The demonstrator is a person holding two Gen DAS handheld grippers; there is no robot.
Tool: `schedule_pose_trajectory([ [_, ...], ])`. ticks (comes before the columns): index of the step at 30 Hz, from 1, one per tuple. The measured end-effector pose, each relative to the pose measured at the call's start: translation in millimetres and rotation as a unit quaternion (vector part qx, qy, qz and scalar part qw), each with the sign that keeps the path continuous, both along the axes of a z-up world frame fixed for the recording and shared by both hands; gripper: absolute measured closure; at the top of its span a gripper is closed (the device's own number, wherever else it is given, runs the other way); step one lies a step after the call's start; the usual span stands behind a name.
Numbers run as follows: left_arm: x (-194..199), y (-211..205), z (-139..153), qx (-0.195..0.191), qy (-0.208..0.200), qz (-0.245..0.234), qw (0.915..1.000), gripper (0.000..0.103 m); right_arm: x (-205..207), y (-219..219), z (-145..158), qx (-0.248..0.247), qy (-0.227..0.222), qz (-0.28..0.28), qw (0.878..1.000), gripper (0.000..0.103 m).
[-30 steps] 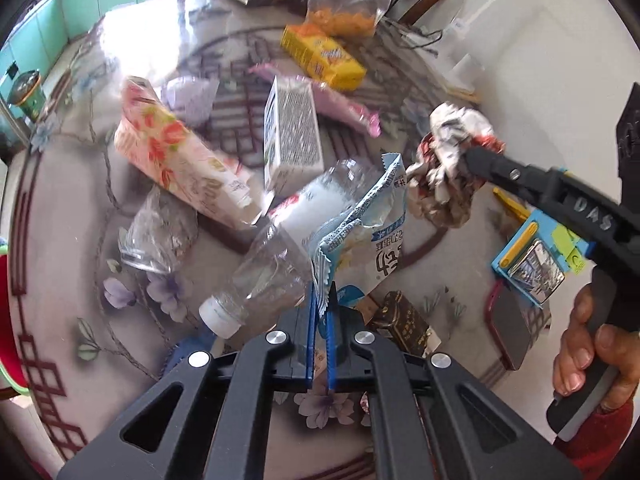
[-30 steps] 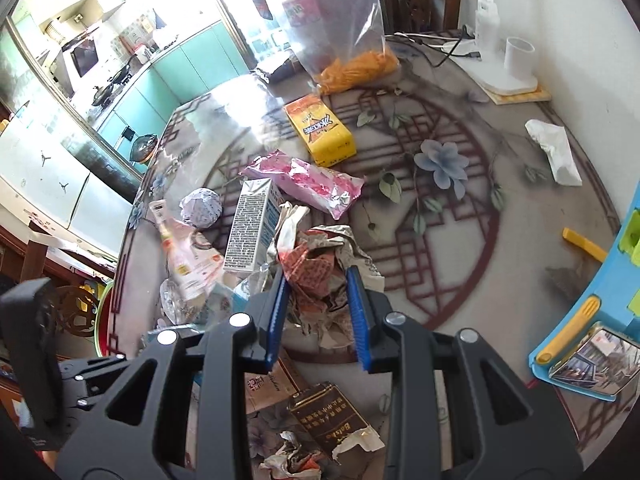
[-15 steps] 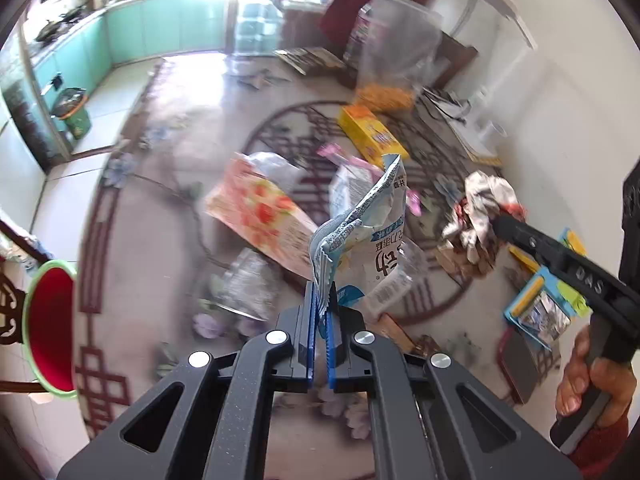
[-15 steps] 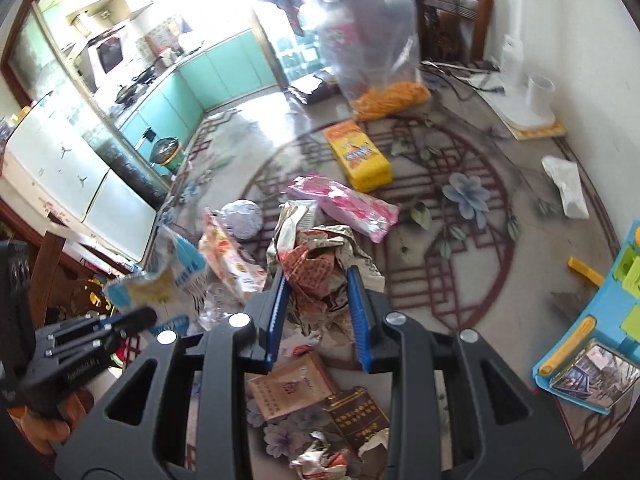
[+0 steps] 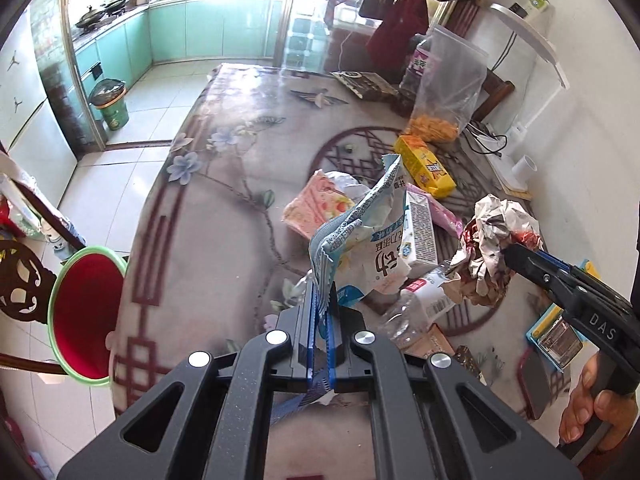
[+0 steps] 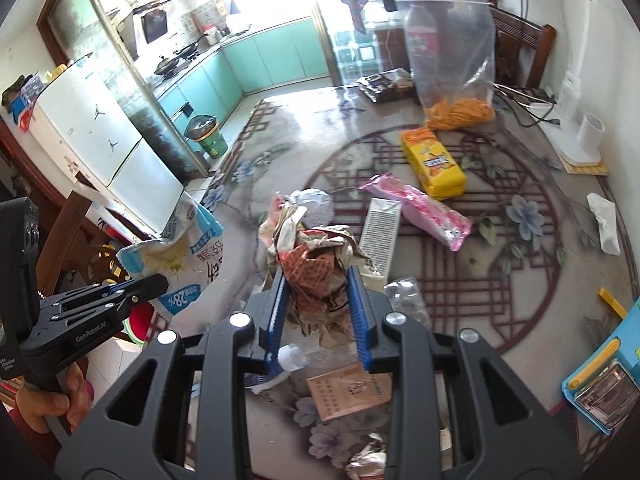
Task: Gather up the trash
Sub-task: 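Carry the snack bag with the left tool to the bucket while the right tool carries the wrapper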
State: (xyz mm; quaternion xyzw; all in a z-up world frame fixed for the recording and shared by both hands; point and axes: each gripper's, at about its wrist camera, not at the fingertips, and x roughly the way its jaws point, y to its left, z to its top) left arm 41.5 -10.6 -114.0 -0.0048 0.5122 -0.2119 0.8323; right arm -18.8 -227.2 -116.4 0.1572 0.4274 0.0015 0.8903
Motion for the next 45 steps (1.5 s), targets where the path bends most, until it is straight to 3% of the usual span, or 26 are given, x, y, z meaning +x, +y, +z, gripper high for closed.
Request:
schedule_pose_trajectory([
  [14, 13.4, 74.9, -5.9, -0.006, 0.001, 0.027, 0.9996, 0.101, 11.2, 70.0, 1.7, -0.014, 0.011, 0.019, 1.000, 0.074],
  [33, 35.6, 220.7, -32.2, 0.009, 0.014, 0.100, 0.9949, 0.101, 36.9, 200.8, 0.1, -0.023, 0.018, 0.073, 0.997, 0.074],
  [45, 55.6, 270.5, -49.2, 0.019, 0.023, 0.110, 0.9935, 0.101, 60.3, 263.7, -7.4, -0.020, 0.032, 0.102, 0.994, 0.074],
])
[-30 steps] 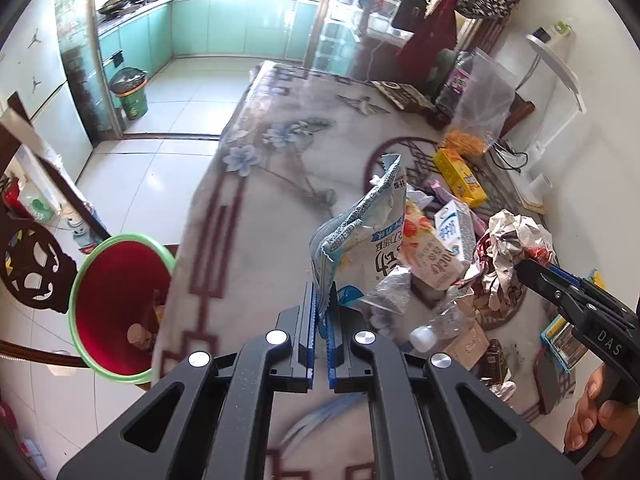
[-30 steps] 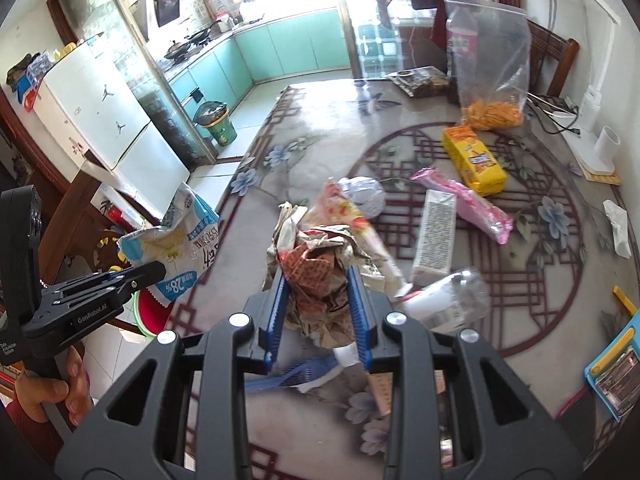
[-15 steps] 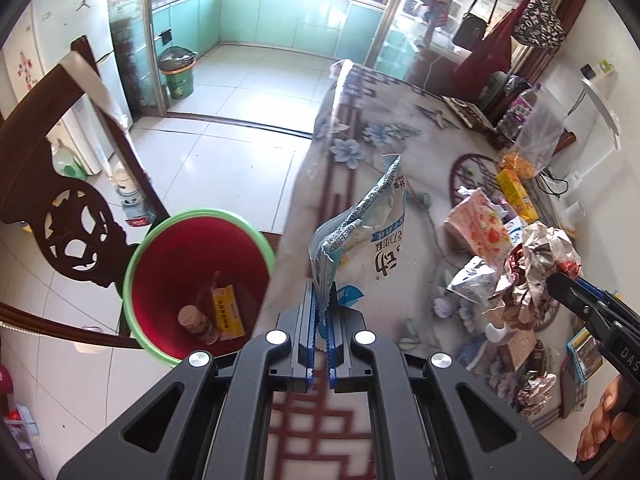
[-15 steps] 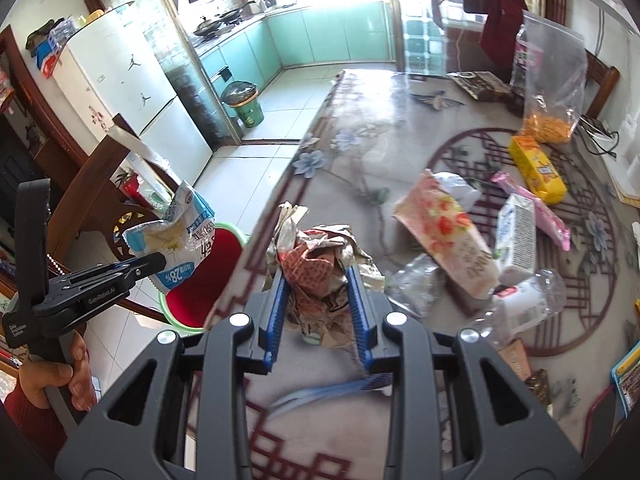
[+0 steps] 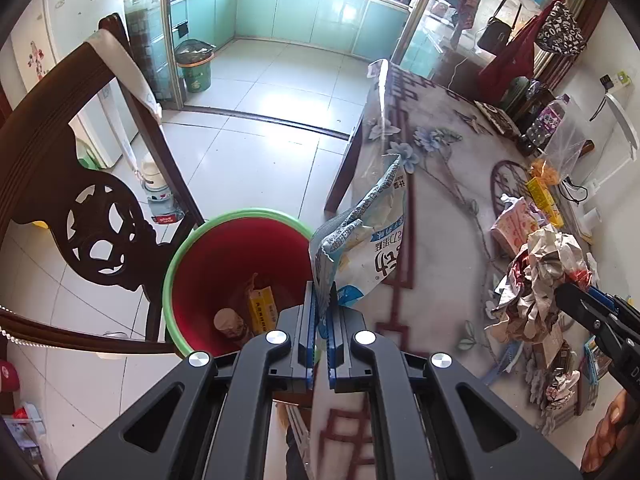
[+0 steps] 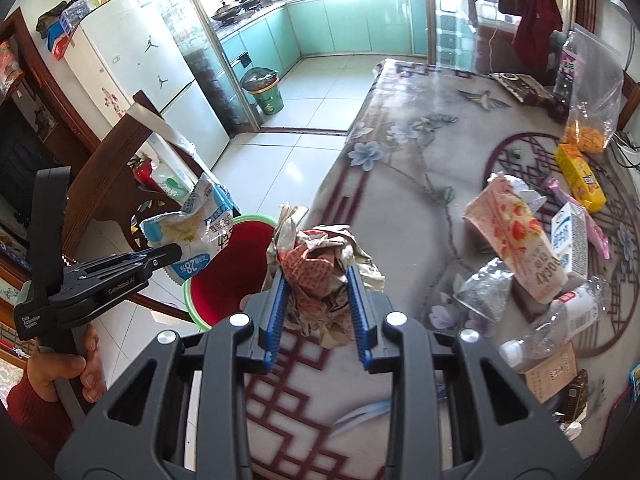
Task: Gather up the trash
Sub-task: 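Carry the snack bag with the left tool to the bucket while the right tool carries the wrapper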
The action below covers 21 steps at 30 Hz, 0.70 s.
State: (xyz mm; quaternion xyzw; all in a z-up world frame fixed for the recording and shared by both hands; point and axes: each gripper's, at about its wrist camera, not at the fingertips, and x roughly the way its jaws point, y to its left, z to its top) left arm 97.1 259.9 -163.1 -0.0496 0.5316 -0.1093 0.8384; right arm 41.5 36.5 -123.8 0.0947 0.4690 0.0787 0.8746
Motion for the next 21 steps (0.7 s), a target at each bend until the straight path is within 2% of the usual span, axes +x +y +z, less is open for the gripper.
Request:
schedule_pose_trajectory([
  [17, 17.6, 60.7, -33.0, 0.027, 0.031, 0.055, 0.9977, 0.101, 46.8, 72.7, -38.0, 0.030, 0.048, 0.084, 0.995, 0.073],
  [21, 24.1, 68.6, -39.1, 0.030, 0.034, 0.062, 0.9970, 0.098, 55.9, 83.3, -45.1, 0.034, 0.051, 0.094, 0.994, 0.073],
])
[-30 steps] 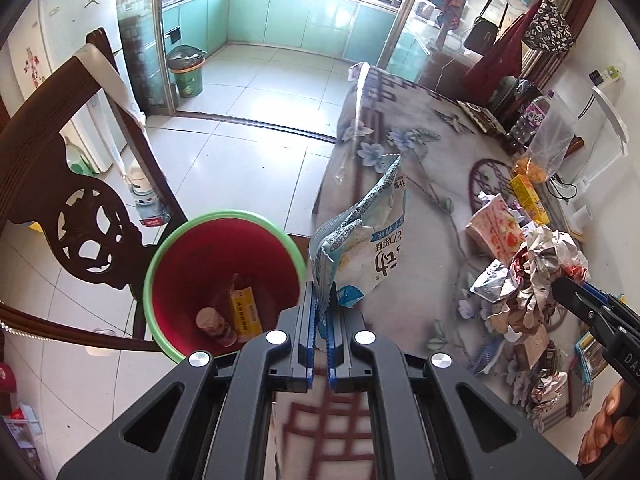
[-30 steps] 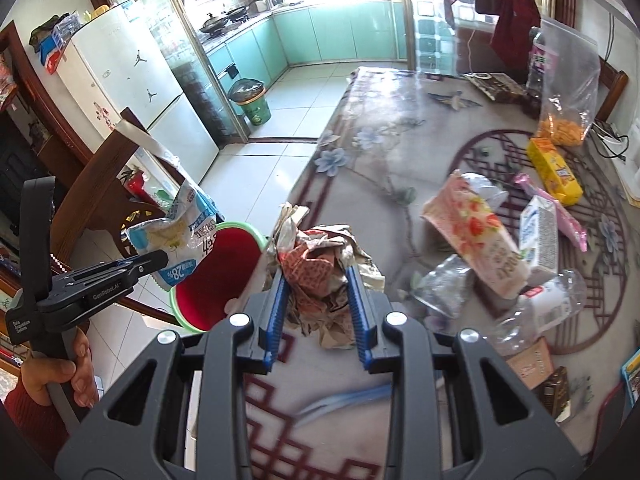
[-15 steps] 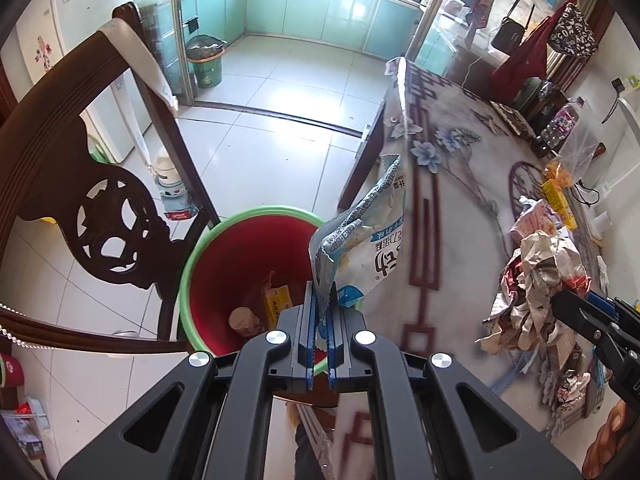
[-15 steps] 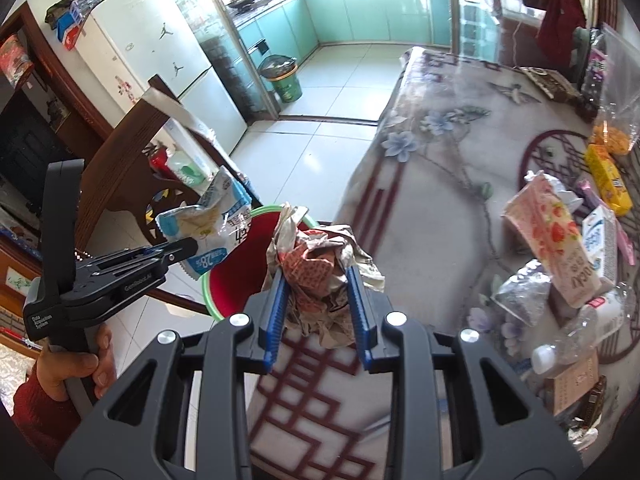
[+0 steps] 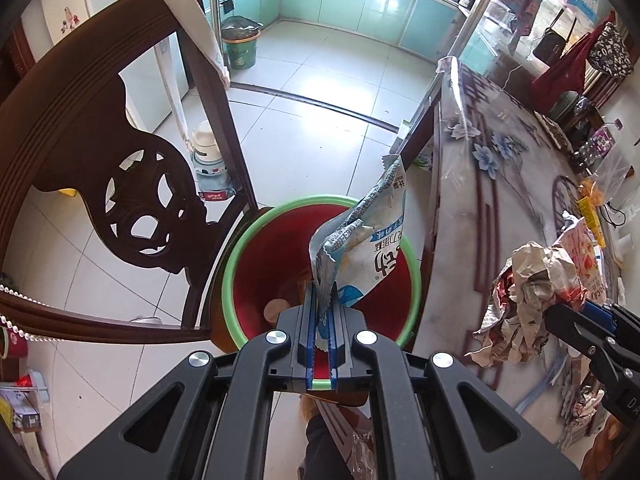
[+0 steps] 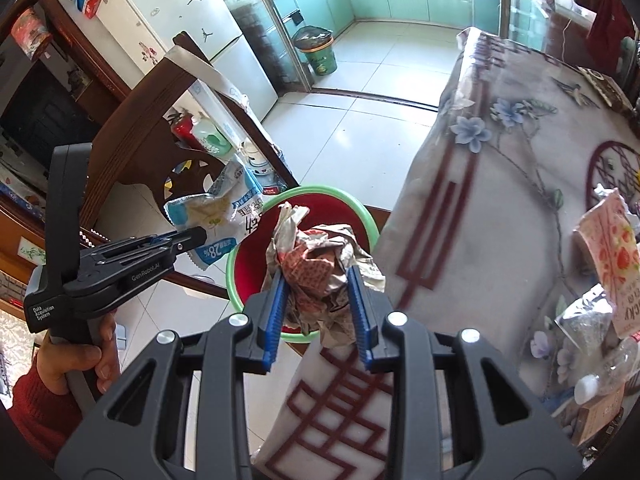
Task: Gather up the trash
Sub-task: 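Carry the snack bag with the left tool to the bucket while the right tool carries the wrapper, then open the left tool over the bucket while the right tool releases the wrapper, then grasp the dark brown box with the right tool while the left tool grasps crumpled brown paper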
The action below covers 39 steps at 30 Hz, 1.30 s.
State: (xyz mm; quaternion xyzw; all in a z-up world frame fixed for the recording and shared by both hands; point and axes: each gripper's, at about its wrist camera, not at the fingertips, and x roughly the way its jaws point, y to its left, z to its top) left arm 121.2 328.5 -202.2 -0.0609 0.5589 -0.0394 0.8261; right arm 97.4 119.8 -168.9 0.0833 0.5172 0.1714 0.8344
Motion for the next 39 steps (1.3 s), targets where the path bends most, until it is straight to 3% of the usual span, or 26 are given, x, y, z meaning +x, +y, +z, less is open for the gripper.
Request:
schedule_pose_trajectory([
  [1, 2.0, 2.2, -1.1, -0.002, 0.000, 0.003, 1.0000, 0.098, 2.1, 1.8, -1.0, 0.003, 0.001, 0.002, 1.000, 0.070],
  [2, 4.3, 4.0, -1.8, -0.001, 0.002, 0.006, 1.0000, 0.082, 5.1, 4.2, -2.2, 0.008, 0.003, 0.005, 1.000, 0.067],
  [3, 5.7, 5.0, -1.3, 0.003, 0.001, 0.012, 0.9999, 0.043, 7.6, 5.9, -3.2, 0.012, 0.006, 0.008, 1.000, 0.065],
  [4, 6.0, 6.0, 1.0, 0.008, -0.006, 0.020, 0.9998, 0.028, 8.7, 6.6, -3.4, 0.014, 0.005, 0.007, 1.000, 0.056],
  [6, 4.6, 7.5, 9.1, 0.005, -0.028, 0.025, 0.9993, 0.028, 7.7, 5.8, 0.8, 0.018, -0.006, -0.006, 1.000, 0.052],
  [12, 7.6, -4.6, 20.5, 0.021, -0.045, 0.000, 0.9988, 0.031, -1.8, -4.6, 12.7, 0.000, -0.022, -0.022, 1.000, 0.052],
  [14, 7.0, -13.3, 22.7, 0.020, -0.047, -0.014, 0.9986, 0.031, -10.1, -16.5, 17.3, -0.006, -0.027, -0.036, 0.999, 0.046],
  [19, 3.4, -48.0, 25.2, 0.020, -0.052, -0.062, 0.9965, 0.031, -40.8, -62.3, 18.0, -0.040, -0.022, -0.098, 0.994, 0.042],
  [24, -3.2, -94.0, 28.2, 0.006, -0.053, -0.113, 0.9921, 0.031, -93.8, -137.3, 6.6, -0.086, 0.016, -0.194, 0.977, 0.039],
  [30, -27.4, -166.2, 36.9, -0.008, -0.058, -0.188, 0.9803, 0.031, -155.7, -249.9, 0.4, -0.128, 0.055, -0.301, 0.943, 0.039],
  [34, -53.9, -214.1, 41.7, -0.023, -0.053, -0.227, 0.9721, 0.031, -179.2, -311.3, -26.3, -0.150, 0.102, -0.316, 0.931, 0.039],
  [39, -103.9, -283.3, 37.8, -0.032, -0.026, -0.270, 0.9620, 0.031, -190.1, -359.9, -67.5, -0.129, 0.146, -0.287, 0.938, 0.039],
])
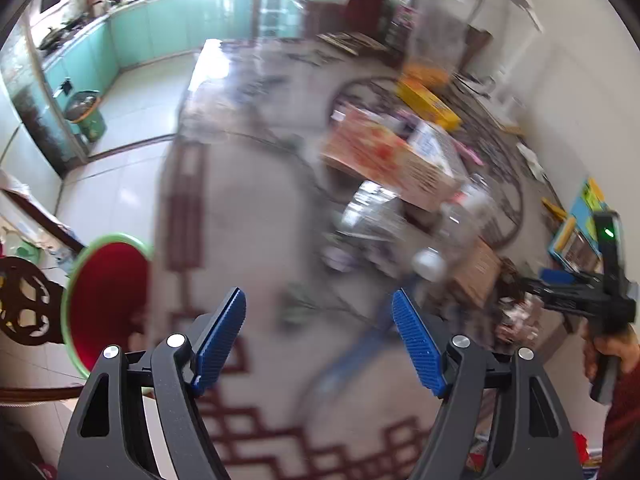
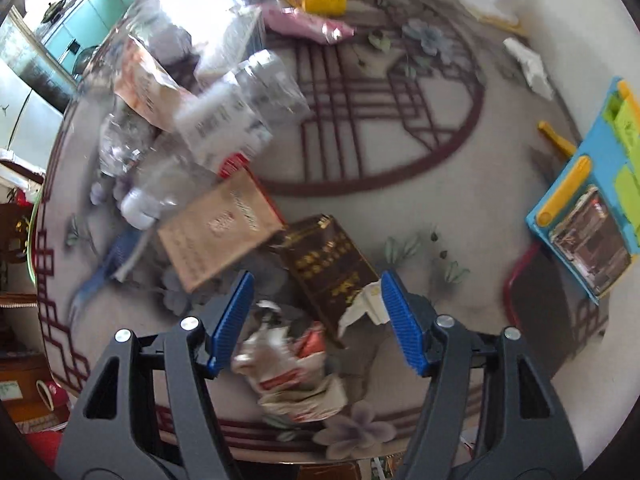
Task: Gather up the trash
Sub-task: 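Grasp the dark brown box with the right tool while the left tool grasps crumpled brown paper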
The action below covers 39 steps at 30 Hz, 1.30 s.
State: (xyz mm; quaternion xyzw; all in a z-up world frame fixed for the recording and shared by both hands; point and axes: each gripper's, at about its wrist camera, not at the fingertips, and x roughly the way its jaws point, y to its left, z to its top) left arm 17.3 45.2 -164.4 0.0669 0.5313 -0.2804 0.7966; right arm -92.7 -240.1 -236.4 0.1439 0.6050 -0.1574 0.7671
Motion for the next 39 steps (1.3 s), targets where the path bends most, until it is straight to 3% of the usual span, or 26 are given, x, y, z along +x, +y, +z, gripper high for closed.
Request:
schedule_pose_trajectory([
  [4, -47.7, -59.6, -6.7, -0.004, 0.025, -0.043, 0.9988, 0.031, 1.6, -13.2, -20.4, 0.021, 0.010, 0.048, 0.999, 0.039],
  [9, -94.0, -122.5, -13.9, -0.009, 0.041, -0.080, 0.9959, 0.030, -2.8, -24.9, -29.5, 0.054, -0.005, 0.096, 0.994, 0.059],
  [11, -105.2, -142.0, -19.2, -0.008, 0.054, -0.088, 0.9947, 0.030, -5.3, -32.5, -21.9, 0.063, -0.025, 0.102, 0.992, 0.072],
  [19, -138.4, -198.9, -58.0, 0.007, 0.123, -0.118, 0.9853, 0.030, -21.9, -84.9, 10.0, 0.095, -0.089, 0.060, 0.990, 0.074],
  [22, -140.3, -208.1, -71.5, 0.020, 0.135, -0.115, 0.9840, 0.036, -22.3, -102.8, 13.1, 0.108, -0.101, 0.052, 0.988, 0.074],
  [26, -135.7, -208.8, -79.3, 0.007, 0.160, -0.096, 0.9824, 0.057, -22.1, -105.7, 15.7, 0.120, -0.109, 0.048, 0.986, 0.074],
  [29, -131.9, -202.6, -68.8, 0.008, 0.133, -0.072, 0.9884, 0.063, -20.8, -104.3, 18.3, 0.132, -0.118, 0.046, 0.983, 0.074],
  [39, -99.7, -176.1, -7.0, 0.000, 0.032, -0.006, 0.9995, 0.063, -6.6, -87.0, 44.1, 0.121, -0.158, 0.065, 0.978, 0.074],
])
